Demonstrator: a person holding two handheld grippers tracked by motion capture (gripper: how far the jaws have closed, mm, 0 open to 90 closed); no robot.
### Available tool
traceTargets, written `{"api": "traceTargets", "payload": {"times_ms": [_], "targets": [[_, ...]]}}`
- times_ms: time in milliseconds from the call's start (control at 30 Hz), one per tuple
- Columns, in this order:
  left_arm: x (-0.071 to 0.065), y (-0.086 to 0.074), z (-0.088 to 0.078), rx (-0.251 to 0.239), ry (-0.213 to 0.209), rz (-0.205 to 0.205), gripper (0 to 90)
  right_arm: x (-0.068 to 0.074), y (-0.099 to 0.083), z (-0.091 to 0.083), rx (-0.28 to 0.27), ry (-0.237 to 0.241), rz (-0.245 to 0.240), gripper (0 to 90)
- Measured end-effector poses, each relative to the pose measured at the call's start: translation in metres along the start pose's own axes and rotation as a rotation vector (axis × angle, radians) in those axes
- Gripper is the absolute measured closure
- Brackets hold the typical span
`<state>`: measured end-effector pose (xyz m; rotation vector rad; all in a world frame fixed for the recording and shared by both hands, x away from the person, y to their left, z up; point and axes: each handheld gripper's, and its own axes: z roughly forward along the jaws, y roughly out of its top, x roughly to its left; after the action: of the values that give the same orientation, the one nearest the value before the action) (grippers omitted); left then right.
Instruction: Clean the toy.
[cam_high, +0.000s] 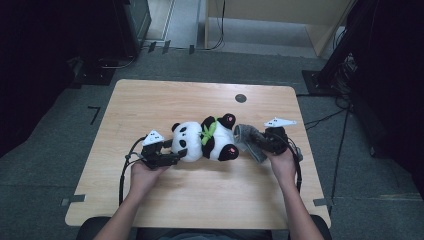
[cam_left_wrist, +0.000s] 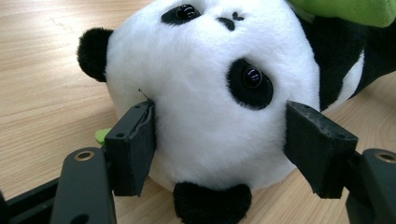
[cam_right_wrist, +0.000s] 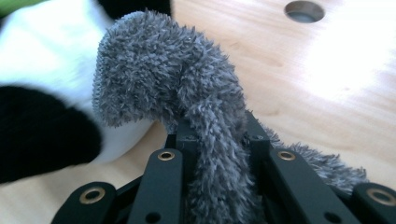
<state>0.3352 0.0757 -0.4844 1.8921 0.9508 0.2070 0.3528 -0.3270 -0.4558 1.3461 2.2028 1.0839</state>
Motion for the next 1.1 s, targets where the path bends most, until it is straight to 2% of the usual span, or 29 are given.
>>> {"api": "traceTargets", "payload": {"times_ms": [100,367,433,567,667,800,833,867,967,1000,1100], "targets": [[0.0,0.0,0.0,0.002,-0.002,0.001,28.2,-0.011,0.003,0.005,-0.014,-0.017,0.009,74.8],[0.0,0.0,0.0,-0.003,-0.001,0.001,27.9,-0.041,0.004,0.027,0.016,-0.05,0.074,74.1],[0.0,0.0,0.0,-0.004,0.001,0.004,27.8,-0.047,0.003,0.034,0.027,-0.073,0.081,74.0],[0.0,0.0,0.0,-0.003,0.001,0.007,27.8,-0.06,-0.001,0.042,0.012,-0.101,0.109,73.1],[0.0,0.001,0.0,0.0,0.002,0.008,27.9,-0.068,-0.009,0.048,-0.02,-0.091,0.132,72.7],[0.0,0.0,0.0,-0.001,0.001,0.014,27.8,-0.072,-0.015,0.05,-0.048,-0.101,0.118,64.8],[0.0,0.0,0.0,0.0,0.001,0.016,27.8,-0.072,-0.015,0.05,-0.052,-0.112,0.115,60.5],[0.0,0.0,-0.001,0.001,0.0,0.02,27.6,-0.072,-0.015,0.048,-0.054,-0.126,0.114,52.2],[0.0,0.0,-0.001,0.0,0.0,0.025,27.4,-0.072,-0.015,0.047,-0.053,-0.118,0.111,46.8],[-0.001,0.001,-0.001,0.005,0.001,0.031,27.3,-0.069,-0.015,0.044,-0.052,-0.103,0.126,38.2],[-0.002,0.002,-0.002,0.018,0.002,0.057,26.4,-0.062,-0.012,0.038,-0.081,-0.122,0.107,31.2]]}}
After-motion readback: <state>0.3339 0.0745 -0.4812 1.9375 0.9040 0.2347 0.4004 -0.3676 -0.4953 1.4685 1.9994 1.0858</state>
